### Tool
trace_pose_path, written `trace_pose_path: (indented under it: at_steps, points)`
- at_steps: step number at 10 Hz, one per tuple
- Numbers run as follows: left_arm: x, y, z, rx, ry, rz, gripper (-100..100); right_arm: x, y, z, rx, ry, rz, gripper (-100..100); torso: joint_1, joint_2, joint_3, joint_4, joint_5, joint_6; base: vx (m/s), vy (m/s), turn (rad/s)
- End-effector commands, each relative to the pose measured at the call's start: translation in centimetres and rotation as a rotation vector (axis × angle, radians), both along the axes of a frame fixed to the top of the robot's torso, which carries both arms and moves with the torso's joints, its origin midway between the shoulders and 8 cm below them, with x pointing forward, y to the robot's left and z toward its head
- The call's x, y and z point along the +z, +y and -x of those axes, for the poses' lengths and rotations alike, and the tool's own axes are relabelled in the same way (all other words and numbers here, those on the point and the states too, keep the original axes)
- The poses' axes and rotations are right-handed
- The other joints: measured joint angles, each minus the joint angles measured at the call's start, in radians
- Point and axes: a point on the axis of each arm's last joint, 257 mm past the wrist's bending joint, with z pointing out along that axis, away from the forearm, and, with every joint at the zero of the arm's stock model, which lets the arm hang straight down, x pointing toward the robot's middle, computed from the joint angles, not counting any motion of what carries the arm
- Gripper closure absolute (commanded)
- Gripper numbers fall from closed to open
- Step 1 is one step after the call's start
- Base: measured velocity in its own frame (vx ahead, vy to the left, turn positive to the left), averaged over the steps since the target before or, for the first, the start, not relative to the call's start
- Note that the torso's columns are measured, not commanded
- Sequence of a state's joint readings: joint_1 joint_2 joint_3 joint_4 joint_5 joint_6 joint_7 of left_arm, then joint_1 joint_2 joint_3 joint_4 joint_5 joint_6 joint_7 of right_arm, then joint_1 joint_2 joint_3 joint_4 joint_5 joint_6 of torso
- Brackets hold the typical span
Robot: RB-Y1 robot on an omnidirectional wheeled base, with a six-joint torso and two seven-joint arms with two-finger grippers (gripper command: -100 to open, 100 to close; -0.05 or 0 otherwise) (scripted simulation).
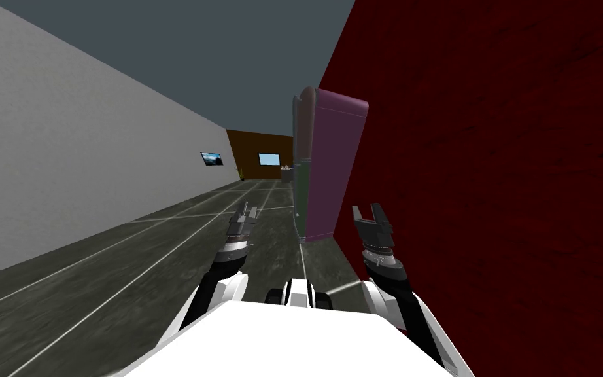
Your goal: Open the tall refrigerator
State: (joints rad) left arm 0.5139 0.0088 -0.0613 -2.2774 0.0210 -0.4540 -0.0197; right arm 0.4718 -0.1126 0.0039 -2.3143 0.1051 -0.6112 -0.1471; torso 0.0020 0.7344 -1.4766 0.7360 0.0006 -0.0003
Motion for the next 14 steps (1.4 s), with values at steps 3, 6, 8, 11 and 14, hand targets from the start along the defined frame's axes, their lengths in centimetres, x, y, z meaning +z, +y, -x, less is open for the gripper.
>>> trace_pose_path:
  at_steps: [3, 6, 8, 11, 14]
  points:
    - [0.0, 0.0, 0.0, 0.000, 0.000, 0.000, 0, 1.6, 6.9, -1.1, 0.107, -0.050, 0.201, -100, -0.001, 0.003, 0.000, 0.002, 0.000, 0.000, 0.114, 0.079, -0.335]
    - [0.0, 0.0, 0.0, 0.000, 0.000, 0.000, 0, 2.2, 10.7, -1.1, 0.152, -0.089, 0.319, -100, -0.003, 0.006, 0.002, 0.003, -0.001, 0.001, 0.080, 0.071, -0.225]
    - [0.0, 0.0, 0.0, 0.000, 0.000, 0.000, 0, 2.5, 12.8, -1.0, 0.169, -0.119, 0.389, -100, -0.002, 0.003, 0.000, 0.002, -0.001, 0.000, 0.084, 0.075, -0.226]
    - [0.0, 0.0, 0.0, 0.000, 0.000, 0.000, 0, 2.8, 14.8, -0.8, 0.186, -0.157, 0.461, -100, -0.002, 0.005, 0.001, 0.002, -0.001, 0.001, 0.052, 0.066, -0.197]
    - [0.0, 0.0, 0.0, 0.000, 0.000, 0.000, 0, 2.5, 18.3, -0.2, 0.208, -0.211, 0.601, -100, -0.002, 0.003, 0.000, 0.002, -0.001, 0.000, 0.069, 0.076, -0.242]
